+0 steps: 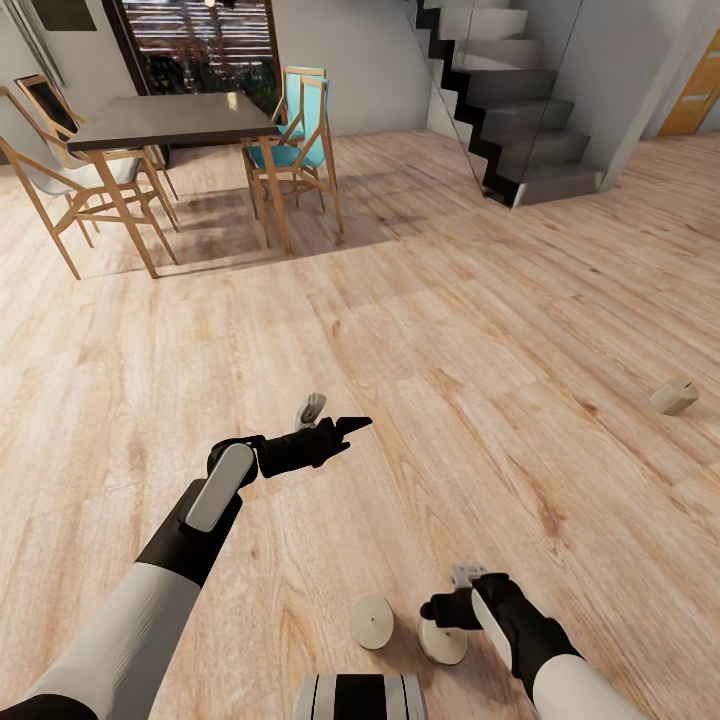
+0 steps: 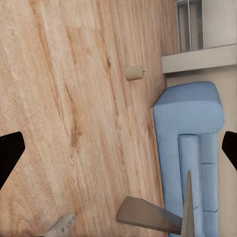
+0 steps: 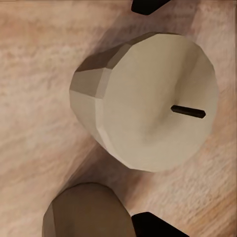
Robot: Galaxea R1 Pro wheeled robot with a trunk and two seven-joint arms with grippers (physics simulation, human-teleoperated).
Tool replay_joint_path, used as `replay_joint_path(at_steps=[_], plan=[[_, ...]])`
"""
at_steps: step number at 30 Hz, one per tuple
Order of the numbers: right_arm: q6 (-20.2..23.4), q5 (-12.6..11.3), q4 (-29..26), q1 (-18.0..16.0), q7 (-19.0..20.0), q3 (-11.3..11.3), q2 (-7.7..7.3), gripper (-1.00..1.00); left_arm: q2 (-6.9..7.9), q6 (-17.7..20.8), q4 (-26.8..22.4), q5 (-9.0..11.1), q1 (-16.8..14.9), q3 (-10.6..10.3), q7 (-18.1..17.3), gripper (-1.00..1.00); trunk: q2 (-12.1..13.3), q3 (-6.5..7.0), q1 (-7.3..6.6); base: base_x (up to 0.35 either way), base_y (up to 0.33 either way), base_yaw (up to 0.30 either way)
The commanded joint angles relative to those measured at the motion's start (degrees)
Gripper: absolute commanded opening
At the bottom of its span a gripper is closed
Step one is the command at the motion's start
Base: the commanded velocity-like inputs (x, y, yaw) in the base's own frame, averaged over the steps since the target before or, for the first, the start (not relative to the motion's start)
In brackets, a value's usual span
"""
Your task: Place each of the two pumpkins and all three candles from the living room inside a cabinet in the living room (use any cabinet), then make sure every cabinet is closed, and position the cauldron so it is next to a table in the living room.
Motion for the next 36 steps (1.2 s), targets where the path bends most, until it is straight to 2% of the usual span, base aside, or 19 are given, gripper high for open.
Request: replay_joint_path(at_steps=[1, 4, 13, 17, 20, 24, 27, 36], plan=[[0.0, 0.0, 0.0, 0.0, -0.1, 0.0, 0.0, 1.0, 0.0, 0.0, 0.0, 0.0, 0.0, 0.0, 0.0, 1.0, 0.0, 0.0, 0.0, 0.0, 0.0, 0.0], [0.0, 0.0, 0.0, 0.0, -1.1, 0.0, -0.02, 1.0, 0.0, 0.0, 0.0, 0.0, 0.0, 0.0, 0.0, 1.0, 0.0, 0.0, 0.0, 0.0, 0.0, 0.0], [-0.1, 0.1, 0.0, 0.0, -1.2, 0.0, -0.03, 1.0, 0.0, 0.0, 0.0, 0.0, 0.0, 0.0, 0.0, 1.0, -0.1, -1.99, 0.23, 0.0, 0.0, 0.0], [-0.1, 0.1, 0.0, 0.0, -1.2, 0.1, 0.04, 1.0, -0.01, 0.0, 0.0, 0.0, 0.0, -0.1, 0.0, 1.0, -0.1, -1.99, 0.23, 0.0, 0.0, 0.0], [-0.5, 0.9, -0.2, 0.0, -1.1, 2.7, 0.05, 1.0, -0.06, 0.0, 0.0, 0.0, 0.0, -0.1, -0.1, 1.0, -0.1, -1.99, 0.23, 0.0, 0.0, 0.0], [-1.2, 1.1, -0.4, 0.0, -1.1, 3.9, -0.02, 1.0, -0.07, 0.0, 0.0, 0.0, 0.0, -0.1, -0.1, 1.0, -0.2, -2.66, 0.31, 0.0, 0.0, 0.0], [-1.5, 1.2, 0.3, -0.5, -1.0, 4.8, -0.17, 1.0, -0.97, -0.4, 0.1, 0.1, 1.0, -1.1, -0.1, 1.0, -0.2, -2.65, 0.31, 0.0, 0.0, 0.0], [-1.4, 1.2, 0.0, -0.5, -1.1, 4.4, -0.11, 1.0, -1.22, -0.5, 0.3, 0.0, 1.2, -3.6, -0.1, 1.0, -0.2, -2.65, 0.31, 0.0, 0.0, 0.0]])
